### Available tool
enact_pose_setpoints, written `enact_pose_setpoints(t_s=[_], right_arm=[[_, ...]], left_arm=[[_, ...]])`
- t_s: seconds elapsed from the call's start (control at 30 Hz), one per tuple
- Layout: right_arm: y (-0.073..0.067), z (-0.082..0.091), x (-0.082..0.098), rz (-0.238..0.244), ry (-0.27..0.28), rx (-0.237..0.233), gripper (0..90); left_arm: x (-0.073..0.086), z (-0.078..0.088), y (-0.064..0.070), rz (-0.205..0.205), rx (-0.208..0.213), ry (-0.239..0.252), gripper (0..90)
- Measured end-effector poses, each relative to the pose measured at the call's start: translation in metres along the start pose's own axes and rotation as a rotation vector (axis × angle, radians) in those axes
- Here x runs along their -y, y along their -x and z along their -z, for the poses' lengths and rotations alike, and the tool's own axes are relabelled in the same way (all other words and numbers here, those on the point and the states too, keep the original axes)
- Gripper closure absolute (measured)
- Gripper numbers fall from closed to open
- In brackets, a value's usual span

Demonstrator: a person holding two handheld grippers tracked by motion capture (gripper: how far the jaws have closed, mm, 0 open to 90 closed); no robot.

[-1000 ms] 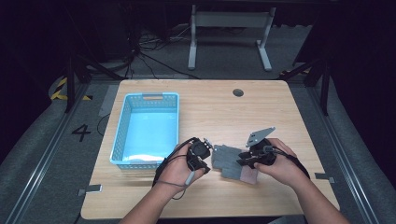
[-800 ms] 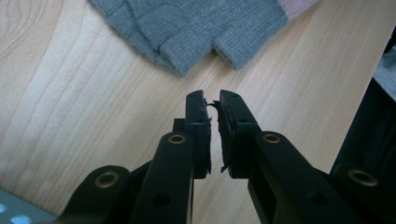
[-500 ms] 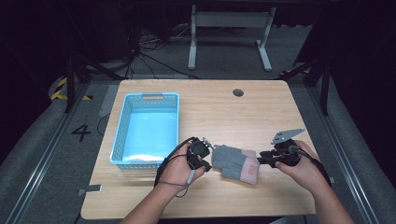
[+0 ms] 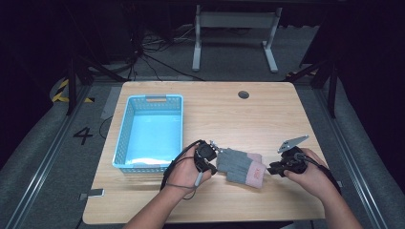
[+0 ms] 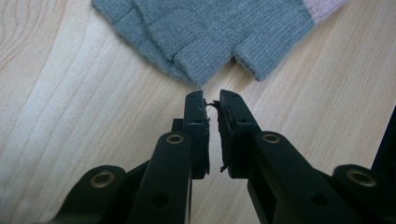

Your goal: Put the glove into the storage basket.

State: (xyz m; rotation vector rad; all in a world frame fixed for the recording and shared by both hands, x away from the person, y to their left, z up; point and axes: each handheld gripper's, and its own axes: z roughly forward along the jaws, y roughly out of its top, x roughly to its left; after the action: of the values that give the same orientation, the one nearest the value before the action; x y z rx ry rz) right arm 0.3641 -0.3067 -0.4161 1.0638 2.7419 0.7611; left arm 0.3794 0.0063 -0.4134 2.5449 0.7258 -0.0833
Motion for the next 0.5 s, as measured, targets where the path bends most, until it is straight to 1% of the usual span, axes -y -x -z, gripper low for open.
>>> enact_pose_setpoints(t_s=[0.03,0.1,0.13,0.23,0.27,0.37,0.5], right_arm=[[0.0,-0.002,0.0,0.007,-0.006,-0.001,73.2],[-0.001,-0.004,0.001,0.01,-0.011,-0.002,72.7],[-0.001,-0.005,0.001,0.01,-0.016,-0.006,72.7],[-0.002,-0.008,0.002,0.012,-0.019,-0.01,72.4],[-0.002,-0.009,0.003,0.014,-0.021,-0.012,72.1],[-0.003,-0.01,0.003,0.016,-0.021,-0.006,71.7],[-0.004,-0.011,0.005,0.013,-0.022,-0.009,71.5]], left_arm=[[0.0,-0.001,0.0,-0.002,-0.002,-0.002,82.1],[-0.001,-0.003,-0.002,-0.004,0.002,-0.002,81.9],[-0.001,-0.004,-0.002,-0.005,-0.002,0.004,81.3],[-0.002,-0.007,-0.003,-0.008,-0.005,0.001,79.5],[-0.002,-0.009,-0.003,-0.016,-0.005,-0.001,78.8],[-0.004,-0.015,-0.004,-0.027,-0.015,-0.017,76.6],[-0.005,-0.021,-0.006,-0.038,-0.012,-0.039,74.9]])
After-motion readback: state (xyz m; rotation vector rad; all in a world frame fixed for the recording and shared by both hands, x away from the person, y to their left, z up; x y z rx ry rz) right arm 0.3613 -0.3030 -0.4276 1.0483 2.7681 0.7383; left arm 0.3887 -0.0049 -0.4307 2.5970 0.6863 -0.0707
